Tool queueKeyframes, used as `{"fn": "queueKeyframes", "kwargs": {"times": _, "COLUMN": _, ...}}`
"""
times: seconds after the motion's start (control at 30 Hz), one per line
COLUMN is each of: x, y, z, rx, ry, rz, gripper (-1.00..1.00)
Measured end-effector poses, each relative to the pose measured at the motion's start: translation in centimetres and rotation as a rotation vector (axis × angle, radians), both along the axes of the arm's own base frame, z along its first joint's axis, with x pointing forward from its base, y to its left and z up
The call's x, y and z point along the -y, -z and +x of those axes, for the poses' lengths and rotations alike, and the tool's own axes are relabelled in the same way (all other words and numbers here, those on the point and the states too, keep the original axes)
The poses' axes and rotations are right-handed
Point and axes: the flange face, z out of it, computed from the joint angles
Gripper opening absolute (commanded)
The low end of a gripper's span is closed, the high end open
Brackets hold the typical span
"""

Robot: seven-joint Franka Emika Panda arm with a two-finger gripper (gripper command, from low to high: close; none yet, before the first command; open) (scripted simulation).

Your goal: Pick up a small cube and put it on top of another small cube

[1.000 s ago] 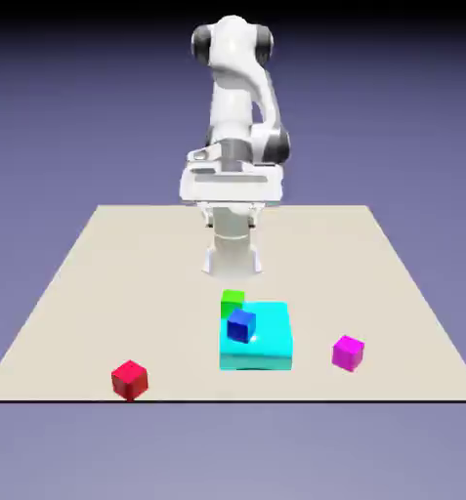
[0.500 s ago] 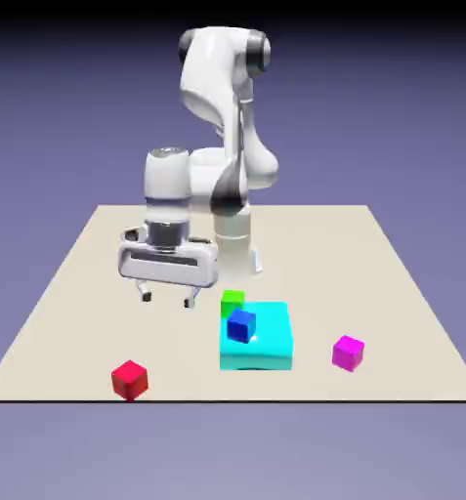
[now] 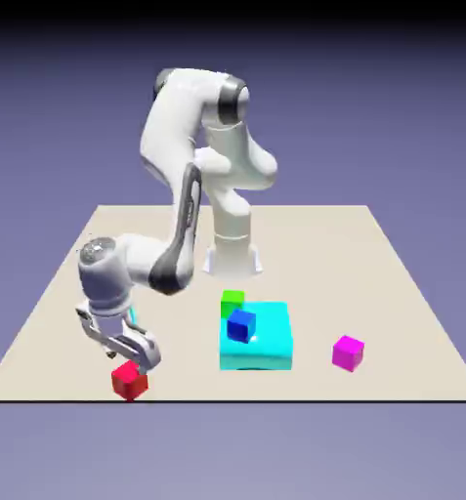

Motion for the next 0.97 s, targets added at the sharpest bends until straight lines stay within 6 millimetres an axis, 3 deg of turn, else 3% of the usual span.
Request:
{"fn": "queueKeyframes", "kwargs": {"times": 0.07, "x": 0.0, "y": 0.0, "z": 0.0, "rx": 0.001, "ry": 0.000, "rz": 0.001, "gripper": -1.00}}
{"fn": "queueKeyframes", "kwargs": {"times": 0.2, "x": 0.0, "y": -7.0, "z": 0.6, "rx": 0.001, "ry": -0.007, "rz": 0.003, "gripper": -1.00}}
{"fn": "queueKeyframes", "kwargs": {"times": 0.33, "x": -15.5, "y": -8.3, "z": 3.1, "rx": -0.002, "ry": -0.318, "rz": 0.030, "gripper": -1.00}}
{"fn": "queueKeyframes", "kwargs": {"times": 0.43, "x": -27.0, "y": -9.5, "z": 2.2, "rx": -0.004, "ry": -0.556, "rz": 0.037, "gripper": -1.00}}
{"fn": "queueKeyframes", "kwargs": {"times": 0.53, "x": -37.8, "y": -10.8, "z": -1.0, "rx": -0.005, "ry": -0.798, "rz": 0.031, "gripper": -1.00}}
{"fn": "queueKeyframes", "kwargs": {"times": 0.67, "x": -50.4, "y": -12.5, "z": -8.4, "rx": 0.000, "ry": -1.123, "rz": 0.004, "gripper": -1.00}}
{"fn": "queueKeyframes", "kwargs": {"times": 0.73, "x": -50.8, "y": -12.5, "z": -8.8, "rx": 0.000, "ry": -1.135, "rz": 0.003, "gripper": -1.00}}
{"fn": "queueKeyframes", "kwargs": {"times": 0.87, "x": -50.5, "y": -5.7, "z": -9.2, "rx": 0.000, "ry": -1.135, "rz": 0.002, "gripper": -1.00}}
{"fn": "queueKeyframes", "kwargs": {"times": 0.9, "x": -50.5, "y": -5.5, "z": -9.2, "rx": 0.000, "ry": -1.135, "rz": 0.002, "gripper": 1.00}}
{"fn": "queueKeyframes", "kwargs": {"times": 0.97, "x": -50.5, "y": -5.5, "z": -9.2, "rx": 0.000, "ry": -1.136, "rz": 0.001, "gripper": 1.00}}
